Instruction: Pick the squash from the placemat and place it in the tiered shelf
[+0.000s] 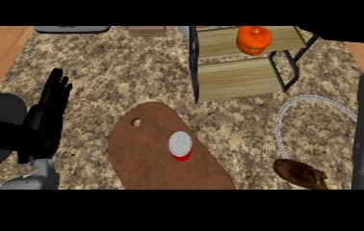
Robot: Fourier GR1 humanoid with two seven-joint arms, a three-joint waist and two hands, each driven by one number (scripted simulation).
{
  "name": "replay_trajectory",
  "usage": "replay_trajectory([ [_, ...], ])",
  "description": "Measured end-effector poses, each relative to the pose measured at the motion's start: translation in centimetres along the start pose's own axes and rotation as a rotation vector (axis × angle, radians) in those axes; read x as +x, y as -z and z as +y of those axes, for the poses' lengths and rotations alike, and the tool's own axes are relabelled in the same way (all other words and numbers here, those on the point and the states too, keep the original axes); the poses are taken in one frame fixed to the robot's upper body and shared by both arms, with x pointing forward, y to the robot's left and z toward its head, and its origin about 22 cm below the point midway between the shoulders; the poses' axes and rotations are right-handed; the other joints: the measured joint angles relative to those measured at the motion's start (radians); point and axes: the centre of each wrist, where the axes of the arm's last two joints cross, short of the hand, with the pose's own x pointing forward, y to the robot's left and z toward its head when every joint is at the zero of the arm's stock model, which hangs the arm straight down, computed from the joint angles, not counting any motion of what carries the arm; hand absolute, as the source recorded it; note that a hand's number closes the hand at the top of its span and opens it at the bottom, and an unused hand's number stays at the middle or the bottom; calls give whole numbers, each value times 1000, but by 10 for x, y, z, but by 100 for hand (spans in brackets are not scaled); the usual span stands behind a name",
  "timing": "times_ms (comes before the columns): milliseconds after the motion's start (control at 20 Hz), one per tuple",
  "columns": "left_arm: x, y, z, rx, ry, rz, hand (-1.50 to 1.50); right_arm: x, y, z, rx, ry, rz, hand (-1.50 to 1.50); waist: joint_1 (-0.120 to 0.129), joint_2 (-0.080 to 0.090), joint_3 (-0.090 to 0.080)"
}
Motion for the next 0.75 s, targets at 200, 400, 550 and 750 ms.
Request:
replay_trajectory([
  [200, 0, 3, 2, 1, 0, 8, 0, -11, -3, -58, -27, 5, 32, -150, -5, 0, 0],
  [400, -4, 3, 2, 4, -2, 4, 0, -25, -11, -110, -25, 11, 48, -150, -5, 0, 0],
  [550, 0, 4, 4, 0, -2, 2, 0, -39, -18, -143, -9, 31, 37, -150, -3, 1, 0],
  [750, 0, 3, 1, -5, -3, 4, 0, -48, -27, -171, 12, 41, 34, -150, 2, 2, 1],
])
